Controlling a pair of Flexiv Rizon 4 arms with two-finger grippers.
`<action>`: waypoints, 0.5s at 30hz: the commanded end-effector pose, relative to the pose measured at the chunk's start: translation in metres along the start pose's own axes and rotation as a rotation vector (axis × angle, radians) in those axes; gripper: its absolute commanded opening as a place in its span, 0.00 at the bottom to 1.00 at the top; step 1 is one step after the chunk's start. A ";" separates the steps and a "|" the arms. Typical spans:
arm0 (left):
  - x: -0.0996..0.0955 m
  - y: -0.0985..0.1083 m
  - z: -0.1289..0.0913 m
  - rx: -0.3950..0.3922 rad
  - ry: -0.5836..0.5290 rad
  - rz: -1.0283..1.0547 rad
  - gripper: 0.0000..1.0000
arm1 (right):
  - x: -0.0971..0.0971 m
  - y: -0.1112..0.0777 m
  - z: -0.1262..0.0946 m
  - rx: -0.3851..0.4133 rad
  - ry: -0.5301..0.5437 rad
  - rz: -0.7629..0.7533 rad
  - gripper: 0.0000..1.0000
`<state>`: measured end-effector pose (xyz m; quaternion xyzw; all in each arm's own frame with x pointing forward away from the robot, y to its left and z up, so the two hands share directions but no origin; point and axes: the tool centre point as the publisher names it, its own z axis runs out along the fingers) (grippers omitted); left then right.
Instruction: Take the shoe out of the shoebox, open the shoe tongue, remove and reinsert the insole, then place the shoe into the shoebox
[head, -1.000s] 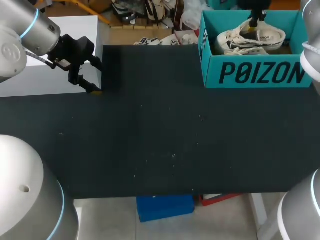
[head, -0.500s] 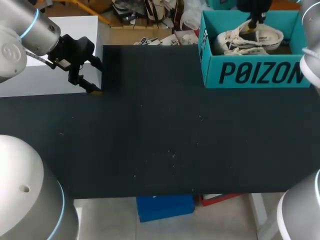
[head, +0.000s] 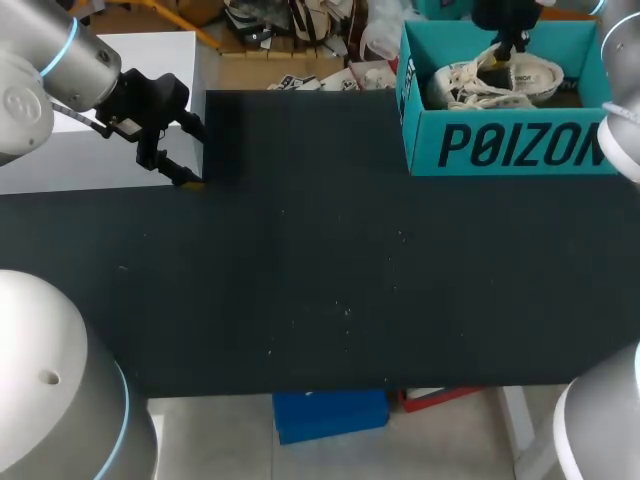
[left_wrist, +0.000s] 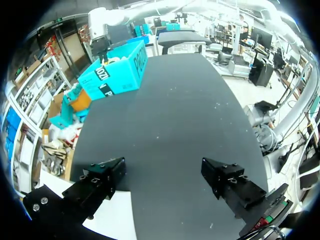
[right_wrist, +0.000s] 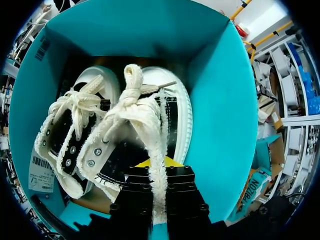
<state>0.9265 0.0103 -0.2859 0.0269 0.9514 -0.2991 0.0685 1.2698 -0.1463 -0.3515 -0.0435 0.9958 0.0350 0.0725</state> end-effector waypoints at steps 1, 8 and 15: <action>0.001 0.000 0.001 -0.001 -0.005 0.001 1.00 | -0.021 -0.001 0.006 -0.005 0.454 0.001 0.00; 0.001 0.000 0.001 -0.001 -0.005 0.001 1.00 | -0.010 -0.003 -0.005 -0.006 0.466 0.009 0.00; 0.001 0.000 0.001 -0.001 -0.005 0.001 1.00 | -0.001 -0.005 -0.019 0.007 0.469 0.023 0.00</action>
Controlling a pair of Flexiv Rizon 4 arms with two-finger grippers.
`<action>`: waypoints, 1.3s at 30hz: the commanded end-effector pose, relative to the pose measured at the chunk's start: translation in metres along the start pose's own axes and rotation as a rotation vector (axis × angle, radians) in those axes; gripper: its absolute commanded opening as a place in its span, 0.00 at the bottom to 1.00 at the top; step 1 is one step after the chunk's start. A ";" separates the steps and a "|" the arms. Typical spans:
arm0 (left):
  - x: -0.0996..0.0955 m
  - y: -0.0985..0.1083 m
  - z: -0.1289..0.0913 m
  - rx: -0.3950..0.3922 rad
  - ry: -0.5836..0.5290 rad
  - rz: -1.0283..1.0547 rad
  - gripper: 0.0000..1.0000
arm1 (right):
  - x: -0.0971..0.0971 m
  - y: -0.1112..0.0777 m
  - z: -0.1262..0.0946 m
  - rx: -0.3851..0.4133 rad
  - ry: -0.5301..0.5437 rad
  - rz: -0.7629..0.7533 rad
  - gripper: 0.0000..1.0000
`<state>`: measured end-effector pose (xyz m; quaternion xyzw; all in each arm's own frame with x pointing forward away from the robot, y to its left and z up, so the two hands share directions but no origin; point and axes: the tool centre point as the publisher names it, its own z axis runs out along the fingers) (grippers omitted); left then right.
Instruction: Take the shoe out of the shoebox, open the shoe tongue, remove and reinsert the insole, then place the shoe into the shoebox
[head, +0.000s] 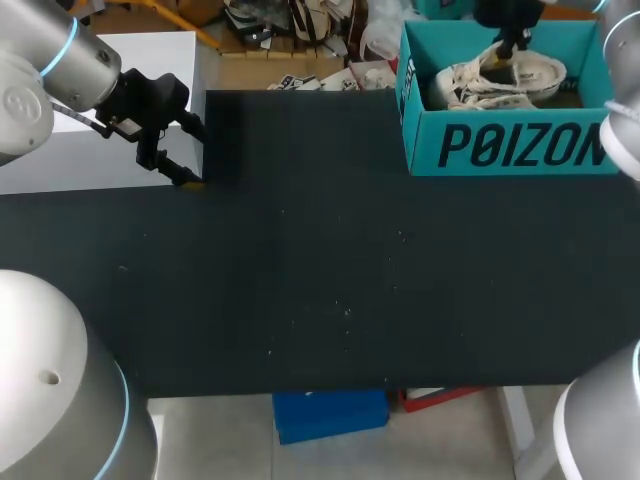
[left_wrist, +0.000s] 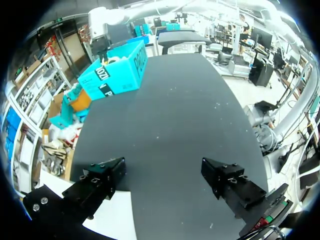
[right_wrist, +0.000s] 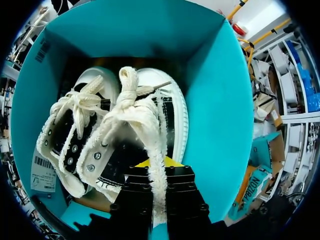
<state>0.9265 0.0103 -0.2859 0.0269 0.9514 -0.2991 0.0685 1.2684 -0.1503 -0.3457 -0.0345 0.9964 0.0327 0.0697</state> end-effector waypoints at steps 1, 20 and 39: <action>0.001 0.000 0.001 -0.001 -0.005 0.001 1.00 | -0.001 -0.002 -0.014 0.008 0.464 0.006 0.00; 0.001 0.000 0.001 -0.001 -0.005 0.001 1.00 | 0.014 0.006 -0.022 0.024 0.470 0.017 0.00; 0.001 0.000 0.001 -0.001 -0.005 0.001 1.00 | 0.009 0.014 -0.003 0.006 0.490 -0.009 0.00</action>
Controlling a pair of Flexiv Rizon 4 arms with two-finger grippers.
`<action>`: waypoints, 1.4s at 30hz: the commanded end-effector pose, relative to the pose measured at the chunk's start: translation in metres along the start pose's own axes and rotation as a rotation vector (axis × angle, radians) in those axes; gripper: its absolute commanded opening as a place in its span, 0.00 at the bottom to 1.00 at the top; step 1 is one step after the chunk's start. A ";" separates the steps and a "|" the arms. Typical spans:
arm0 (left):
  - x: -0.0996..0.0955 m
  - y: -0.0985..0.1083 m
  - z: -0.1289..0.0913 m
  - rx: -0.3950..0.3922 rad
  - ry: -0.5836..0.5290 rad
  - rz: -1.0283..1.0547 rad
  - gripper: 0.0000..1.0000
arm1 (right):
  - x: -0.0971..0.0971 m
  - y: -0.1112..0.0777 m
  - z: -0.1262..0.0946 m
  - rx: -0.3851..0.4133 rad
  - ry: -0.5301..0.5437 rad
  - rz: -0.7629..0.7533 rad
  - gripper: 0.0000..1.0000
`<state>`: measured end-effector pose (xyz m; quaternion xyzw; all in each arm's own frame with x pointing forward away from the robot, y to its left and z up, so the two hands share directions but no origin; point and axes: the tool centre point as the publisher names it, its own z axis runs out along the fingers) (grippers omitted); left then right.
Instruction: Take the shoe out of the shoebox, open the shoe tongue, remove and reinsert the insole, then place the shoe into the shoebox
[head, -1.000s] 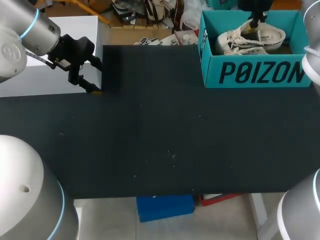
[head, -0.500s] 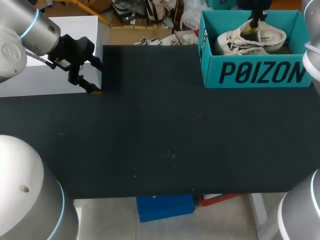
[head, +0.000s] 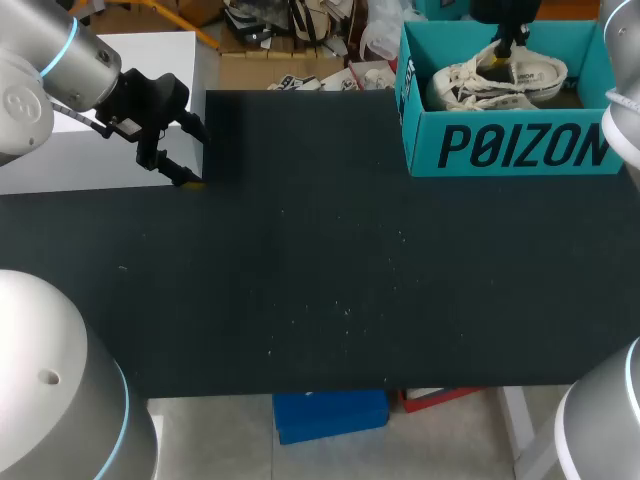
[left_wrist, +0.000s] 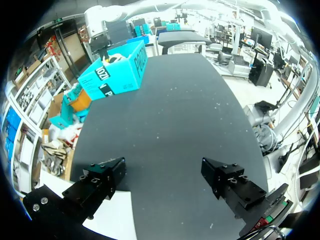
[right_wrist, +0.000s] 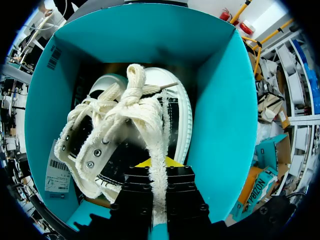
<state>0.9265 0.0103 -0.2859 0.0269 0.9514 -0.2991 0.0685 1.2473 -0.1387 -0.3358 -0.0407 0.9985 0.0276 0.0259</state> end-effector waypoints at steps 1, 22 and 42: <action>0.001 0.000 0.001 -0.001 -0.005 0.001 1.00 | -0.011 0.000 0.009 -0.003 0.402 -0.001 0.00; 0.001 0.000 0.001 -0.001 -0.005 0.001 1.00 | -0.013 -0.009 -0.001 0.012 0.401 0.031 1.00; 0.001 0.000 0.001 -0.001 -0.005 0.001 1.00 | 0.023 0.007 -0.098 0.026 0.175 0.162 1.00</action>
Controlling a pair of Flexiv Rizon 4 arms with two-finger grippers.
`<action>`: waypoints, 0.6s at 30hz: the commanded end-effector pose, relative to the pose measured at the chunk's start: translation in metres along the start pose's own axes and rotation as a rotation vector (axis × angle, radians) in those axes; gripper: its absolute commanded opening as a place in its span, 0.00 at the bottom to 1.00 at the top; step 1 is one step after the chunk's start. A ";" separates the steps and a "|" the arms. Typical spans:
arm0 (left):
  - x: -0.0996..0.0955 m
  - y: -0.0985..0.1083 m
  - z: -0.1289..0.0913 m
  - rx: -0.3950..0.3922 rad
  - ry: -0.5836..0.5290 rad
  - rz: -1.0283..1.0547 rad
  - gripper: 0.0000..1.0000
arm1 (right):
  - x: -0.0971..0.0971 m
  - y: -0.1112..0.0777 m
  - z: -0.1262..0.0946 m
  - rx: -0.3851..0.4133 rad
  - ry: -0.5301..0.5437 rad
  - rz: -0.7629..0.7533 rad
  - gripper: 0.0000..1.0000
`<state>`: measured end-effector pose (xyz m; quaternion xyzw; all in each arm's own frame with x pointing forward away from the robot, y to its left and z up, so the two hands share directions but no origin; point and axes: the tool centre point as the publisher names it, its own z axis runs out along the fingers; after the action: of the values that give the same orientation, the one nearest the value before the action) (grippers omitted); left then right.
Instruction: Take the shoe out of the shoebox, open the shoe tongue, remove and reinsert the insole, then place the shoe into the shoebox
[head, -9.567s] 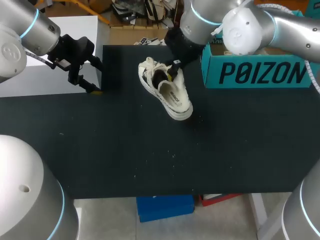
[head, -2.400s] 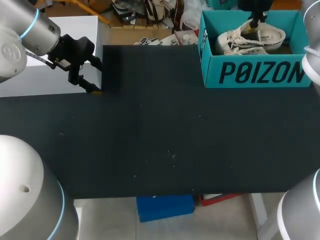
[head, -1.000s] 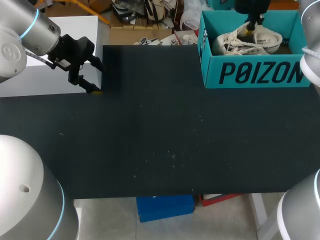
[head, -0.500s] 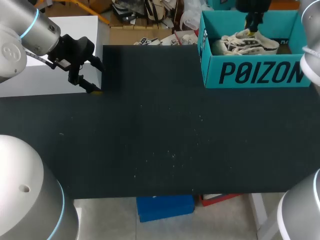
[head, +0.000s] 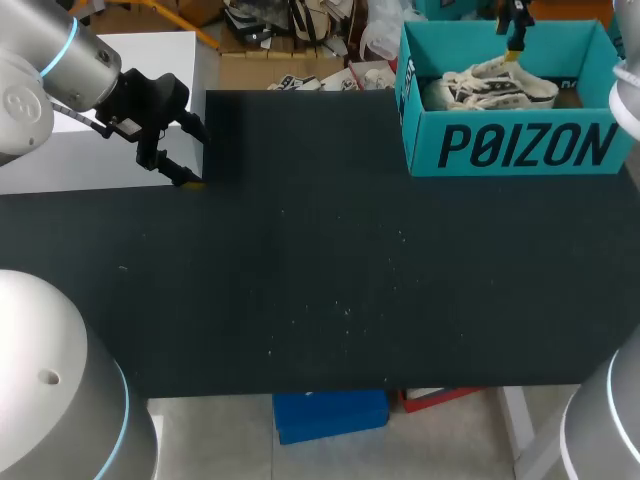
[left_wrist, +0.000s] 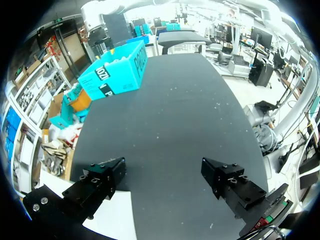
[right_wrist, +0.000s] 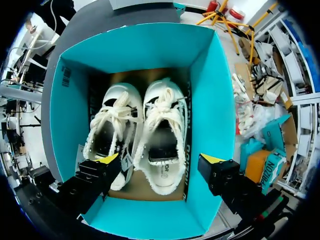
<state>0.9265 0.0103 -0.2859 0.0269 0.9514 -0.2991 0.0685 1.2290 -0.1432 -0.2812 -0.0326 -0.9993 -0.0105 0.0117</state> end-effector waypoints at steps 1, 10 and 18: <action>0.001 0.000 0.001 -0.001 -0.005 0.001 1.00 | 0.015 0.006 -0.045 -0.005 0.091 0.016 1.00; 0.001 0.000 0.001 -0.001 -0.005 0.001 1.00 | 0.057 0.020 -0.069 -0.042 -0.024 0.010 1.00; 0.001 0.000 0.001 -0.001 -0.005 0.001 1.00 | 0.104 0.032 -0.077 -0.041 -0.118 -0.017 1.00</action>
<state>0.9265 0.0103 -0.2859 0.0269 0.9514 -0.2991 0.0685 1.1810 -0.1148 -0.2059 -0.0185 -0.9971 -0.0391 0.0628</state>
